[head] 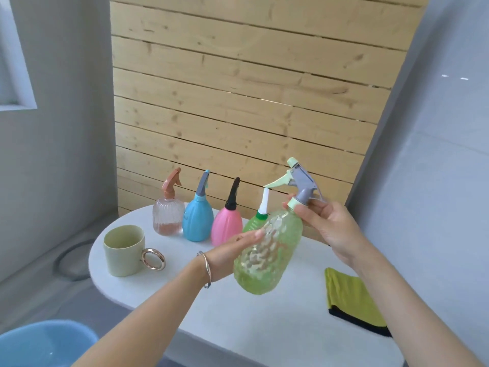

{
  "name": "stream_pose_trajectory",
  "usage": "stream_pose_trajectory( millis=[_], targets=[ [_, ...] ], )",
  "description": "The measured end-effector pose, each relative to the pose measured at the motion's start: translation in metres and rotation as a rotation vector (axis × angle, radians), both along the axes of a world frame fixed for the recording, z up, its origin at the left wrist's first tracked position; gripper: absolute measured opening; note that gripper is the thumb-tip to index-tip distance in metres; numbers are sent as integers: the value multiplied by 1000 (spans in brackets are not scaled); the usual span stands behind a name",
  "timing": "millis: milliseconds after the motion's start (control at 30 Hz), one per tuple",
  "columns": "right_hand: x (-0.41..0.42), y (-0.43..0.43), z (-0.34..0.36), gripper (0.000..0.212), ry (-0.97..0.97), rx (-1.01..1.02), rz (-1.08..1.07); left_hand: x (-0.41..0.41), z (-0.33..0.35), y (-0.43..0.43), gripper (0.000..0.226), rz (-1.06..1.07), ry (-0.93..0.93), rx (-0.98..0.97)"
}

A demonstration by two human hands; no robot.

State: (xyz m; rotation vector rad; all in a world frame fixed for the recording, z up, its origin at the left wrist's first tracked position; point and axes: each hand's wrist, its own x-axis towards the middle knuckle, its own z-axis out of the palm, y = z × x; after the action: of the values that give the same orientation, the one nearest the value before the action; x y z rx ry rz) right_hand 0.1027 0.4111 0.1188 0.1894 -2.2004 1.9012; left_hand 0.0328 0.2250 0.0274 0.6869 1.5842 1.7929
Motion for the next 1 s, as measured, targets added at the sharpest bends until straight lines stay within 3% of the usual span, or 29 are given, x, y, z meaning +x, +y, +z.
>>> stream_pose_trajectory(
  millis=[100, 167, 367, 567, 1000],
  targets=[
    [-14, 8, -8, 14, 99, 100, -224, -16, -3, 17, 61, 222, 129, -142],
    [-27, 14, -15, 16, 134, 149, -348, -26, -12, 22, 54, 313, 339, -298],
    [-70, 37, -44, 28, 65, 285, -611, -44, -66, 24, 63, 275, 662, -554],
    [-95, 45, -77, 27, 61, 317, -684, -44, -88, 37, 76, 281, 640, -552],
    [-113, 49, -108, 27, 35, 341, -703, -40, -94, 52, 80, 290, 587, -503]
  ],
)
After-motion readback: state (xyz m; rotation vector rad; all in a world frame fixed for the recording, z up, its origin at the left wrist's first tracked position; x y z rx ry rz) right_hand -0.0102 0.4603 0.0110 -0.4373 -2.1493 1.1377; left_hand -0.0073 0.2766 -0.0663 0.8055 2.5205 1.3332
